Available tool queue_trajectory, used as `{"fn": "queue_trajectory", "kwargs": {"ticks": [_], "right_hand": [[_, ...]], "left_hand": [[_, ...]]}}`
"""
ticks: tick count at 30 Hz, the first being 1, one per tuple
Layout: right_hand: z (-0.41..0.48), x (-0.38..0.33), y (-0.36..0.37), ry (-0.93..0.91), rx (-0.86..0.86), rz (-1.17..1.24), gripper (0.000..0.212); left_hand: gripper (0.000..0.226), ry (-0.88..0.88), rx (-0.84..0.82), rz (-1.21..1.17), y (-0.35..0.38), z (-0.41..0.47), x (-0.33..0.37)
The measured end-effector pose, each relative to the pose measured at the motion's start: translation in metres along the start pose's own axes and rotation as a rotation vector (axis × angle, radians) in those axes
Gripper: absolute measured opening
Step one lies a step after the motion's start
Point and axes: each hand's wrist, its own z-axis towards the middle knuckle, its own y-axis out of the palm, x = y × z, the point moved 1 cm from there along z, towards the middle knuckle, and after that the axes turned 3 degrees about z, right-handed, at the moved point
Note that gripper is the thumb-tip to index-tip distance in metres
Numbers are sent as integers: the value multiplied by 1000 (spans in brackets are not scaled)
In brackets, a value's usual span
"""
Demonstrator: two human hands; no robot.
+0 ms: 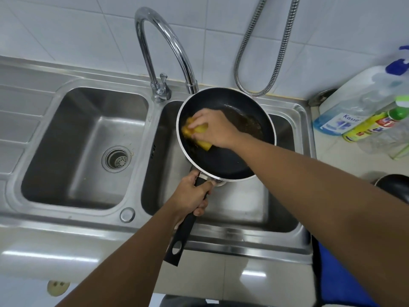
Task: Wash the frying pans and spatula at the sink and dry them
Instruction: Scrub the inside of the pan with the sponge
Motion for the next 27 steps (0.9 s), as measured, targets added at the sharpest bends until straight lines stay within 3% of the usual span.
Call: {"fn": "queue_trajectory", "kwargs": {"ticks": [5, 9, 14, 17, 20, 23, 27], "right_hand": [[-49, 21, 3, 8, -298, 35, 19], [-71, 54, -27, 20, -352, -106, 15], [-53, 80, -57, 129, -120, -245, 13], [-25, 78, -59, 172, 78, -190, 20], [-1, 56, -54, 234, 218, -111, 14], [4, 22, -38, 176, 229, -24, 33], [-15, -5, -3, -15, 77, -28, 38]], "left_hand": [[15, -9, 39, -61, -9, 1, -3], [13, -9, 42, -98, -13, -4, -4], [13, -2, 28, -65, -12, -9, -4], [12, -1, 21, -53, -10, -15, -3], [11, 4, 4, -41, -8, -18, -2], [9, 11, -2, -15, -5, -18, 0], [10, 2, 6, 20, -4, -15, 2]]}}
